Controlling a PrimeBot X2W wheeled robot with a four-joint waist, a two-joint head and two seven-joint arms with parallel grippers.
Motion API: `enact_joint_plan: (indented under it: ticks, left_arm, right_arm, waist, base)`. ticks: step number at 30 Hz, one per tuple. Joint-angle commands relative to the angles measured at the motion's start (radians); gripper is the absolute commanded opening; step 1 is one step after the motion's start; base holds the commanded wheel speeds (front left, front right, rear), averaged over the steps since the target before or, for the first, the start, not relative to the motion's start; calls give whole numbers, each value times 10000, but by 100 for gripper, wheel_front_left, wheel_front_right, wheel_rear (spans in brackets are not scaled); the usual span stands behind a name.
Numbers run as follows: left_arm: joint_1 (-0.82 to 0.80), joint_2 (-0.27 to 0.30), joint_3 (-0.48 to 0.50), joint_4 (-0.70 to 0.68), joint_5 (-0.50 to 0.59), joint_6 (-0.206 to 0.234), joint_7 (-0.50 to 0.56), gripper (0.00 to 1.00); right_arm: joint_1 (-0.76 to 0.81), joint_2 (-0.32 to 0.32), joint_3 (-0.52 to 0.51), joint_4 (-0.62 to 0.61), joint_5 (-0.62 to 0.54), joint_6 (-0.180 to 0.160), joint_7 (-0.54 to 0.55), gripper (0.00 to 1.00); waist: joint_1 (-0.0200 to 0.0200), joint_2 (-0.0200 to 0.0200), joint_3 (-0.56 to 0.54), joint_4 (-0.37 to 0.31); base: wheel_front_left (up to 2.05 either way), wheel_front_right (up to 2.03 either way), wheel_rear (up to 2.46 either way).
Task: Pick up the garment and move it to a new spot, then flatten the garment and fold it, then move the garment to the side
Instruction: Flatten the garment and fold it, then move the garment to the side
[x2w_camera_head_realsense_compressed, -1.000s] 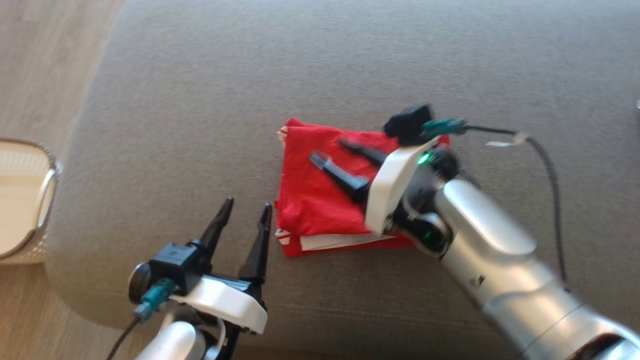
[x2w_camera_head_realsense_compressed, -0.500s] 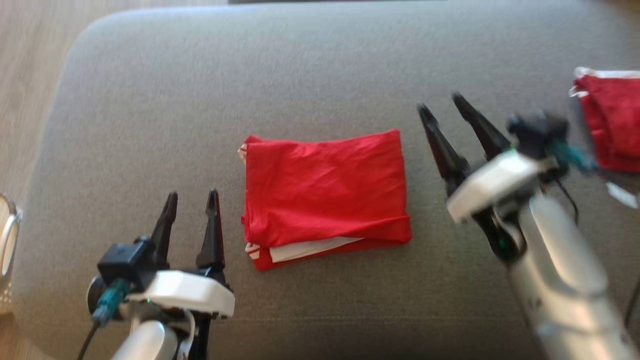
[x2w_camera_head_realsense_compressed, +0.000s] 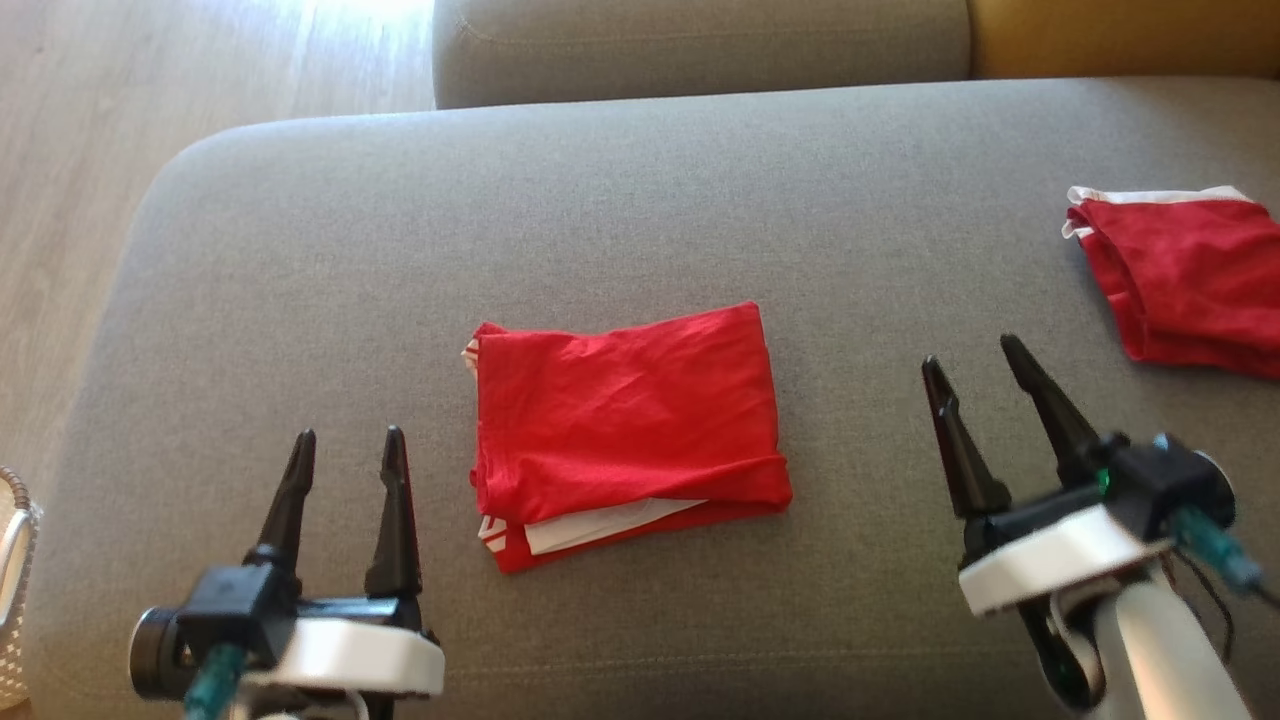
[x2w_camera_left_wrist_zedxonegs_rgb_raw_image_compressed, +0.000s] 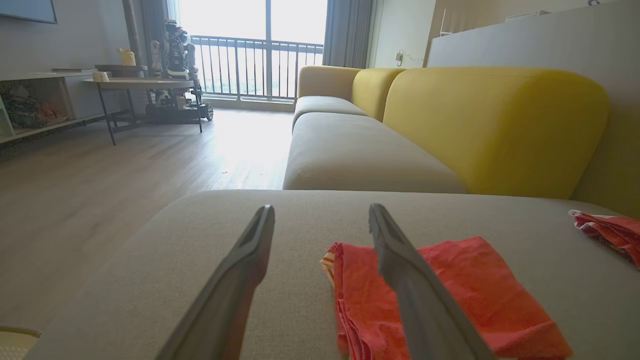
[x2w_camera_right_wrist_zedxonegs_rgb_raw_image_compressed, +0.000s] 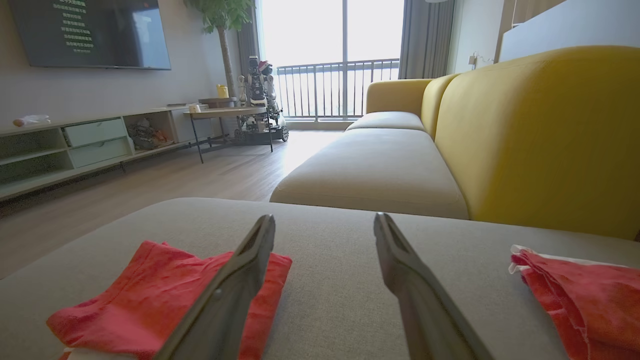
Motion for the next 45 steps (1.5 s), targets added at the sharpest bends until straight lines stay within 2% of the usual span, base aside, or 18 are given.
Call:
enact_joint_plan:
  ticks: [1,5,9,17,25,38,45]
  left_arm:
    - [-122,-126,548,-512,408,-109,-121,100]
    - [277,-481,738,-600,1059,-389,-121,100]
    - [546,-843,995,-483,1313,-719,-121,100]
    - [859,-1277,1454,-231,1774,-1300,-122,100]
    - [939,-1617,1695,-64,1931,-1611,-122,100]
    - [961,-1770,1771,206,2191,-1834,-122,100]
    - [778,-1814,1602,331,2182,-2027,-122,100]
  right_arm:
    - [86,85,93,-768,-359,-2,-86,100]
    - [879,330,-299,-1653,-762,-2,-89,100]
    - [1563,477,-476,-2001,-863,-2,-89,100]
    - [2206,523,131,-2029,-744,-2,-90,100]
    - [2319,525,322,-2001,-722,-2,-91,100]
    - [2346,526,84,-2042,-604,-2,-91,100]
    - [1836,526,-108,-1202,-324,-2,-91,100]
  waist:
    - [0,0,-66,18]
    - [0,0,-217,117]
    - [0,0,-324,210]
    - [0,0,-474,219]
    - [0,0,-529,256]
    - [0,0,-486,481]
    - [0,0,-227,1031]
  base:
    - [0,0,0]
    - [0,0,0]
    - [0,0,0]
    - [0,0,0]
    - [0,0,0]
    - [0,0,0]
    - [0,0,0]
